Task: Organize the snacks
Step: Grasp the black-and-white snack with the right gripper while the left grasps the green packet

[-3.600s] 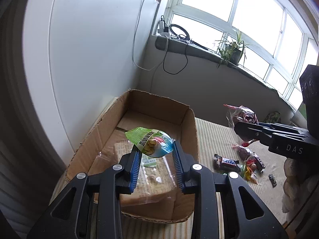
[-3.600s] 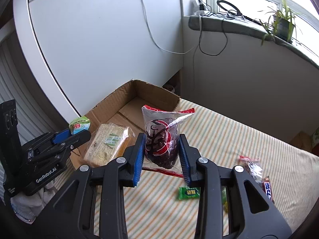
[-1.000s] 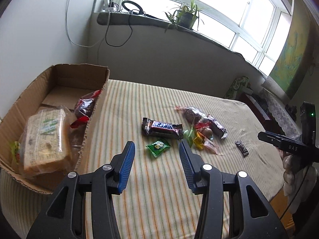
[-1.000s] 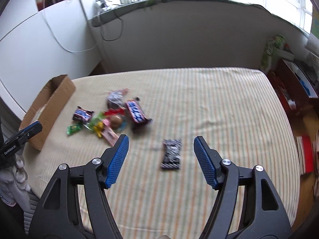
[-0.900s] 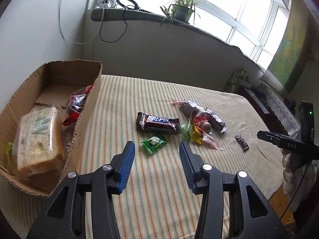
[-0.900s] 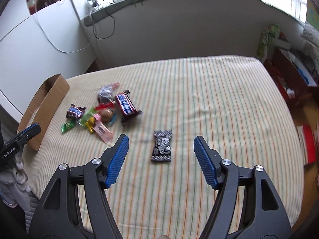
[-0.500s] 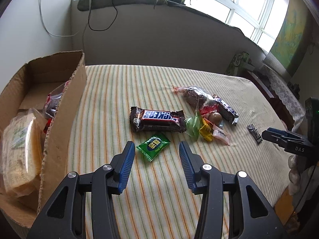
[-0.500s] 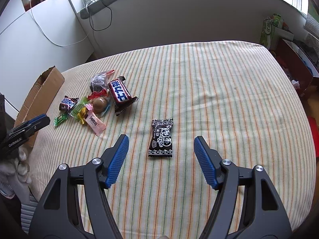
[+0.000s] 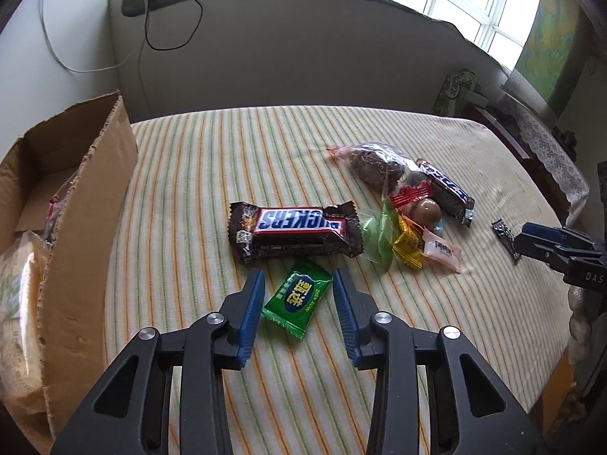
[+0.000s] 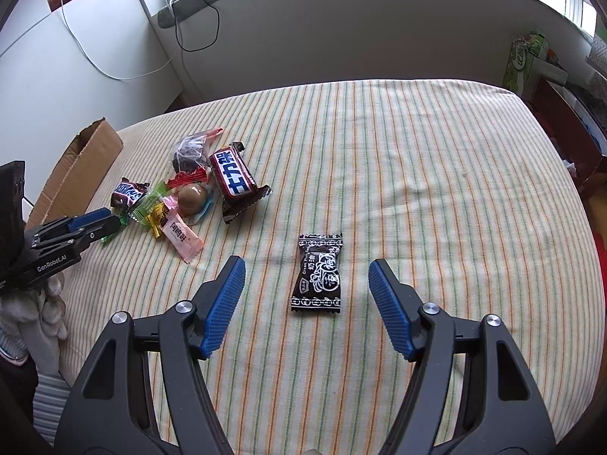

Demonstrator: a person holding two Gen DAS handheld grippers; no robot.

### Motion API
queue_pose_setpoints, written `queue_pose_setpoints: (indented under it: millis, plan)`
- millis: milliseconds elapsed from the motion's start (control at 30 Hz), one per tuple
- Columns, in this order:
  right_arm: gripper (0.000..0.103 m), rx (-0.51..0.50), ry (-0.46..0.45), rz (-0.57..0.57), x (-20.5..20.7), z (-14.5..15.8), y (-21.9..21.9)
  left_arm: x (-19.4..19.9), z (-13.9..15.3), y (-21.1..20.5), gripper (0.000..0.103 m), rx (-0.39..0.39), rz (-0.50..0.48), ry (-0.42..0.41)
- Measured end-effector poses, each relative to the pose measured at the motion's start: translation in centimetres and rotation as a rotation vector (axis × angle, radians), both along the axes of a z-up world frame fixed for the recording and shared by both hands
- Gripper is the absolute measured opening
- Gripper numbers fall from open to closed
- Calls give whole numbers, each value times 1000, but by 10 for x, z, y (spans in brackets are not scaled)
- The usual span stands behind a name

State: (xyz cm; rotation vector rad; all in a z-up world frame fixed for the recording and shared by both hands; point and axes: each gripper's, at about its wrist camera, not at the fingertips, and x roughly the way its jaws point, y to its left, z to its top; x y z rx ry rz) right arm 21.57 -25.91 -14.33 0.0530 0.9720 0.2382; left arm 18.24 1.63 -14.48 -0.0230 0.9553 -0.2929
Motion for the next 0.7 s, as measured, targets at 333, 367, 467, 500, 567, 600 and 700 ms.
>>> queue_pose_setpoints:
  millis: [333, 367, 467, 500, 567, 600, 700]
  plan:
    - [59, -48, 18, 28, 4, -11, 13, -7, -3, -19, 22, 106, -46, -34]
    - [55, -58, 19, 28, 4, -12, 14, -7, -3, -20, 21, 108, -39, -36]
    - [45, -100, 10, 27, 4, -14, 17, -8, -3, -18, 21, 103, -28, -39]
    - [42, -113, 8, 24, 3, -14, 17, -9, -4, -18, 20, 103, -25, -42]
    - [28, -128, 5, 12, 3, -14, 14, -9, -4, -16, 20, 100, -19, -45]
    - [28, -116, 8, 12, 2, -14, 12, -10, -4, -15, 19, 94, -15, -45]
    - [27, -110, 8, 5, 1, -14, 9, -5, -5, -14, 18, 72, -4, -41]
